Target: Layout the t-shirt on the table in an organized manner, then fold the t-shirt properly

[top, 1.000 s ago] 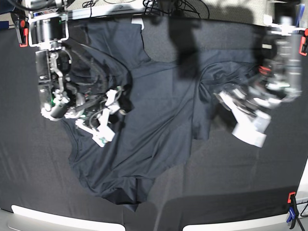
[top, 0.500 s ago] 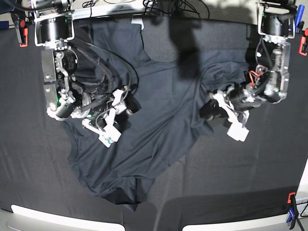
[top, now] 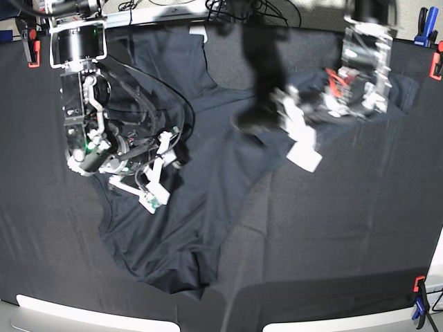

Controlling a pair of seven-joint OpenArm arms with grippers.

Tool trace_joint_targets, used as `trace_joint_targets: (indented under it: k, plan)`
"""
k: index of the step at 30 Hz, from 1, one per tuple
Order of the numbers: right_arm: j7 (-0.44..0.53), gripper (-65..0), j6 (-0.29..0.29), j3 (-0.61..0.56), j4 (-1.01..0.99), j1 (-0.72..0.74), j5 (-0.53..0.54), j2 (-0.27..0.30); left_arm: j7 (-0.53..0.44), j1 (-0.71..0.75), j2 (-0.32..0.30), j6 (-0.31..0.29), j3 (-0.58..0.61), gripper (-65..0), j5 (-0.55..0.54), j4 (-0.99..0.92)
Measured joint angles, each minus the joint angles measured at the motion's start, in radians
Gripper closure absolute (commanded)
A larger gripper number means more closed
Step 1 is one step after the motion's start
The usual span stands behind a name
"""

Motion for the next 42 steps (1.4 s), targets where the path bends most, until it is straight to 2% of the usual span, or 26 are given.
trace_joint_targets:
  k: [2, 6, 8, 10, 13, 15, 18, 23, 27, 33, 36, 39, 41, 42]
  plan:
    - [0.000, -29.0, -0.019, 0.025, 0.000, 0.000, -0.013, -0.002, 0.019, 0.004, -0.004, 0.000, 0.053, -17.8, 0.001, 0.000]
    - [-0.006, -29.0, -0.041, 0.141, 0.000, 0.000, -0.034, -0.005, 0.207, -0.016, -0.017, -0.002, 0.147, -19.2, -0.002, 0.000]
    - [-0.011, -29.0, -0.042, 0.212, 0.000, 0.000, -0.034, -0.005, 0.205, -0.034, -0.027, -0.002, 0.150, -19.2, -0.021, 0.000]
    - [-0.012, -29.0, -0.043, 0.282, 0.000, 0.000, -0.034, -0.005, 0.189, -0.057, -0.062, -0.003, 0.122, -19.1, -0.079, 0.016]
    - [-0.025, -29.0, -0.044, 0.374, 0.000, -0.001, -0.034, -0.005, 0.024, -0.069, -0.143, -0.003, 0.038, -19.0, -0.094, 0.058]
    - [-0.037, -29.0, -0.043, 0.412, 0.000, -0.005, -0.034, -0.005, -0.061, -0.067, -0.183, -0.003, -0.013, -19.0, -0.018, 0.074]
    - [-0.037, -29.0, -0.037, 0.437, 0.000, -0.020, 0.027, -0.005, -0.117, -0.064, -0.190, 0.002, -0.024, -18.9, 0.168, 0.076]
    - [-0.057, -29.0, -0.021, 0.436, 0.000, -0.019, 0.053, -0.007, -0.163, -0.056, -0.140, -0.001, 0.085, -18.9, 0.335, 0.076]
    - [-0.057, -29.0, -0.021, 0.436, 0.000, -0.019, 0.050, -0.007, -0.260, -0.056, -0.141, -0.001, 0.153, -18.9, 0.428, 0.087]
    - [-0.057, -29.0, -0.021, 0.436, 0.000, -0.019, 0.049, -0.007, -0.351, -0.064, -0.146, -0.001, 0.207, -18.9, 0.686, 0.096]
    - [-0.057, -29.0, -0.021, 0.436, 0.000, -0.019, 0.048, -0.007, -0.394, -0.062, -0.144, -0.004, 0.210, -18.9, 0.716, 0.096]
    - [-0.057, -29.0, -0.021, 0.436, 0.000, -0.019, 0.048, -0.007, -0.394, -0.061, -0.145, -0.004, 0.210, -18.9, 0.736, 0.096]
    - [-0.057, -29.0, -0.021, 0.436, 0.000, -0.019, 0.049, -0.007, -0.394, -0.052, -0.147, -0.004, 0.231, -16.1, 0.737, 0.096]
    - [-0.057, -29.0, -0.021, 0.436, 0.000, -0.019, 0.049, -0.007, -0.395, -0.047, -0.147, -0.003, 0.248, -12.7, 0.750, 0.096]
